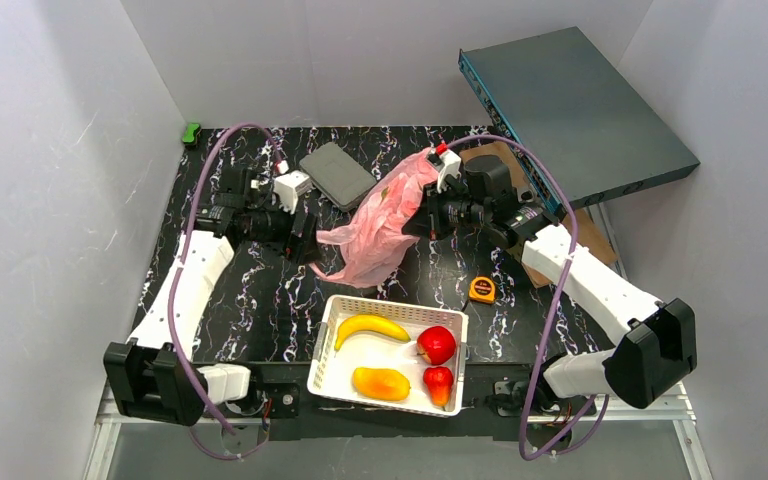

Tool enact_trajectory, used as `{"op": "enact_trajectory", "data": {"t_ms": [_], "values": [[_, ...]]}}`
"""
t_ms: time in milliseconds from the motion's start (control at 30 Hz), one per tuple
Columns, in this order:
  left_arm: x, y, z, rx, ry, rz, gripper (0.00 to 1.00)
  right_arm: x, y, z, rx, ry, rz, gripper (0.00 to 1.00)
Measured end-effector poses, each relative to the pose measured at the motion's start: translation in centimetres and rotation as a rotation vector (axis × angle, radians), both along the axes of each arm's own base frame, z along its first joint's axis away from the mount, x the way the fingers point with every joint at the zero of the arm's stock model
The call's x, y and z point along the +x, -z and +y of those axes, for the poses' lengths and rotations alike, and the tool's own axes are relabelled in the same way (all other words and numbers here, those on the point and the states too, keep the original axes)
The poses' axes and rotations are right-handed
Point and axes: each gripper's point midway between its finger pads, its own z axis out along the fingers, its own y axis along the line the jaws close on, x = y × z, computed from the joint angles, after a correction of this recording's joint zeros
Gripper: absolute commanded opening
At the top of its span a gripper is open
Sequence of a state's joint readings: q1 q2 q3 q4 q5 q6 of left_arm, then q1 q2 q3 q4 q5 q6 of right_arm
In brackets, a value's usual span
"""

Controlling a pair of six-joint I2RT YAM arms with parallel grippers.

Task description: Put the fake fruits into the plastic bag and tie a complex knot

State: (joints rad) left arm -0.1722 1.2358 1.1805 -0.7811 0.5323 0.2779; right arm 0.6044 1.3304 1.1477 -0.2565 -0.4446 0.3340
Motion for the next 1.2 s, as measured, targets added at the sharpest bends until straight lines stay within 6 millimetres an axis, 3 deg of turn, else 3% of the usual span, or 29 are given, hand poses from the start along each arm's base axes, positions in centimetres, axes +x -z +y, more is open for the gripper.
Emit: {"op": "enact_trajectory", "data": {"t_ms": [33, 67, 100, 133, 167, 267, 333, 367, 400, 467, 567, 633, 733, 800, 900, 1067, 1100, 1133, 1200], "values": [[-0.1, 0.5, 0.4, -0.009, -0.029, 0.027, 0.63, 0.0, 0.0, 0.0, 0.000, -0.001, -0.001, 0.01], [-0.1, 1.2, 0.8, -0.024, -0.064, 0.065, 0.36, -0.1, -0.1, 0.0, 0.002, -0.003, -0.001, 0.01], [0.0, 1.5, 1.1, -0.041, -0.094, 0.095, 0.17, -0.1, -0.1, 0.0, 0.002, -0.004, -0.001, 0.01], [0.2, 1.8, 1.4, -0.073, -0.130, 0.131, 0.03, -0.1, -0.1, 0.0, 0.002, -0.005, -0.002, 0.01], [0.4, 1.8, 1.5, -0.103, -0.157, 0.157, 0.00, -0.1, -0.1, 0.0, 0.002, -0.006, -0.004, 0.01], [1.2, 1.6, 2.4, -0.166, -0.233, 0.184, 0.00, 0.1, -0.2, -0.1, -0.002, -0.009, -0.018, 0.01], [2.0, 1.2, 4.1, -0.188, -0.305, 0.167, 0.00, 0.6, -0.7, -0.5, -0.003, -0.006, -0.035, 0.01], [2.7, 0.8, 6.5, -0.189, -0.387, 0.140, 0.00, 1.3, -1.4, -1.0, -0.002, 0.004, -0.052, 0.01], [2.9, 0.7, 7.0, -0.189, -0.403, 0.133, 0.00, 1.5, -1.8, -1.1, 0.001, 0.009, -0.060, 0.01], [4.0, -0.4, 10.7, -0.177, -0.507, 0.087, 0.00, 2.9, -3.3, -2.3, 0.004, 0.027, -0.110, 0.01], [6.0, -3.9, 15.9, -0.138, -0.602, -0.055, 0.00, 4.5, -4.5, -4.3, -0.017, 0.044, -0.180, 0.01], [6.3, -5.9, 17.9, -0.108, -0.612, -0.146, 0.00, 4.5, -3.9, -4.9, -0.041, 0.020, -0.196, 0.01], [5.6, -6.3, 18.3, -0.082, -0.581, -0.181, 0.00, 3.0, -1.0, -5.2, -0.092, -0.047, -0.205, 0.01], [4.5, -5.1, 17.8, -0.085, -0.534, -0.160, 0.00, 1.5, 2.0, -5.6, -0.131, -0.094, -0.167, 0.01], [1.9, -1.9, 16.5, -0.081, -0.447, -0.100, 0.00, 0.1, 5.4, -6.1, -0.196, -0.133, -0.103, 0.01], [-4.2, 4.9, 13.6, 0.000, -0.274, 0.025, 0.00, -2.3, 10.3, -6.0, -0.316, -0.231, -0.033, 0.01], [-5.5, 6.2, 13.2, 0.019, -0.238, 0.055, 0.02, -2.7, 11.1, -5.9, -0.337, -0.255, -0.021, 0.05], [-6.5, 7.0, 12.8, 0.029, -0.213, 0.082, 0.15, -3.0, 11.5, -5.9, -0.347, -0.271, -0.015, 0.15], [-8.5, 8.6, 12.6, 0.058, -0.163, 0.137, 0.54, -3.5, 12.6, -6.1, -0.381, -0.305, 0.011, 0.52]]}}
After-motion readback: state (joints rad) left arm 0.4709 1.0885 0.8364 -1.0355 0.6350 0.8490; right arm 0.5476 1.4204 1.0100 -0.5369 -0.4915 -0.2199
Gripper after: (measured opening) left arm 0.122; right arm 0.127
